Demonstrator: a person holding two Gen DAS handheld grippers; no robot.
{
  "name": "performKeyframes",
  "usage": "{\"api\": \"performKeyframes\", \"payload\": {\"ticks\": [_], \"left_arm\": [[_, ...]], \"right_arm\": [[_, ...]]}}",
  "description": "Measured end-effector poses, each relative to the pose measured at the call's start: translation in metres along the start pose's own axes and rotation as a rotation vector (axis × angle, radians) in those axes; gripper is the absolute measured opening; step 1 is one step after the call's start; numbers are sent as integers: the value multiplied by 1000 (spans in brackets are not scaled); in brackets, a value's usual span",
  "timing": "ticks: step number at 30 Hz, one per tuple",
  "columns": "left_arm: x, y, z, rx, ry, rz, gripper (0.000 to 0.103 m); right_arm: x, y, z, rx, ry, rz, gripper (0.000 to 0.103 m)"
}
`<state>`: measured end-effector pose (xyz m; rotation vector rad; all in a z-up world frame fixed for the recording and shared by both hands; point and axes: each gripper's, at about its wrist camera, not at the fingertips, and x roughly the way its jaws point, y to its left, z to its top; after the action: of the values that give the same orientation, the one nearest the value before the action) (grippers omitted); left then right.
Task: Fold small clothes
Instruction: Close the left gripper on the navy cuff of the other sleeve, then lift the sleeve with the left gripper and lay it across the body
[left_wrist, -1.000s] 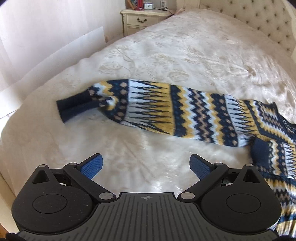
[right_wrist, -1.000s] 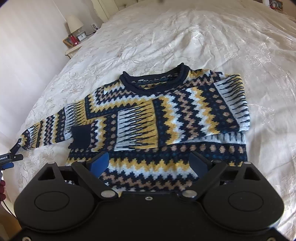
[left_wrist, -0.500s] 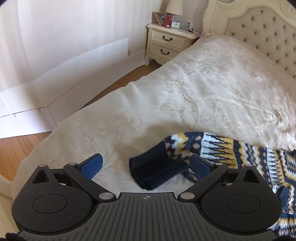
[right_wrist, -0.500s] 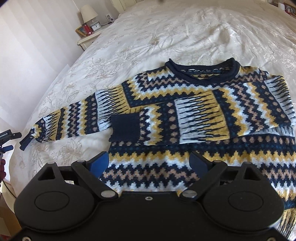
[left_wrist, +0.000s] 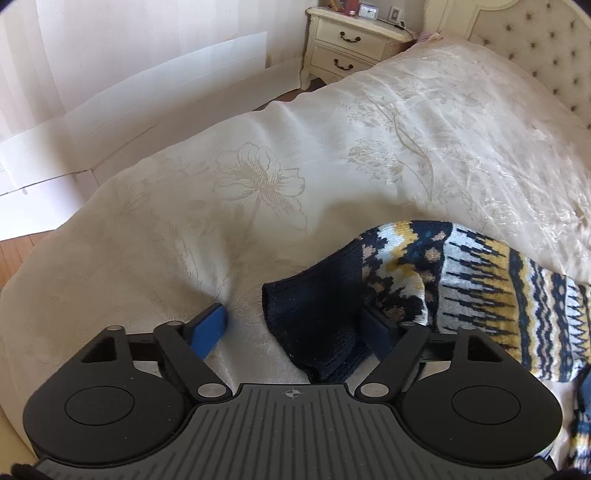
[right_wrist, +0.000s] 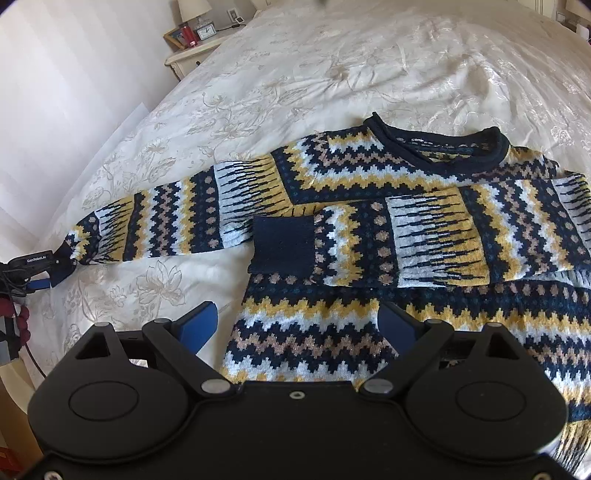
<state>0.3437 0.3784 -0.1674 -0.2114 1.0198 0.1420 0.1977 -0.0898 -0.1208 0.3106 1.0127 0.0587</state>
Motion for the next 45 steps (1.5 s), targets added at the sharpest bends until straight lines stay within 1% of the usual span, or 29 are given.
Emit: {"api": "performKeyframes", "payload": {"ticks": [1,2,4,8,10,11,13,17,19,23,26,28,32,35,36,40,43,45], "left_arm": [[0,1,1,-7,-1,-13,63],[-2,1,1,-11,-5,-20,60],[-5,0,3,-9,-15,-24,45],[-15,-3,9,-2,-29,-60,36],[-20,-3,12,-2,-38,-90,12],[-23,-3,14,-3,-37,-92,10],[-29,-6,19,-8,-32,-119,9],[-55,-22,32,-12,-77,-174,8],[-71,-35,38,-9,-97,-220,8],[-106,-74,46,38,-153,-304,8],[-132,-116,45,92,-193,-360,8],[-148,-145,41,110,-209,-403,8],[-171,-211,26,139,-219,-501,8],[-179,-265,9,157,-211,-581,8],[-179,-281,3,164,-207,-603,5],[-171,-356,-33,199,-175,-677,4],[-152,-406,-65,206,-117,-713,4],[-137,-435,-87,217,-74,-718,4]], "right_arm": [[0,0,1,-1,2,0,94],[1,0,1,-2,5,0,94],[4,0,2,-2,14,1,94],[9,-1,2,3,33,11,94],[10,-2,0,8,37,21,94],[11,-2,0,8,39,25,94],[11,-3,-2,6,43,34,94],[9,-9,-4,13,40,55,94],[7,-14,-6,18,36,63,94],[2,-31,-10,32,28,80,94],[-5,-50,-13,44,18,97,94],[-11,-65,-15,51,11,110,94],[-24,-96,-17,49,-2,126,94],[-35,-123,-18,62,-14,146,94],[-38,-132,-19,62,-15,150,94],[-47,-165,-21,52,-13,159,94],[-54,-191,-22,62,-12,157,94],[-57,-207,-26,69,-9,148,94]]}}
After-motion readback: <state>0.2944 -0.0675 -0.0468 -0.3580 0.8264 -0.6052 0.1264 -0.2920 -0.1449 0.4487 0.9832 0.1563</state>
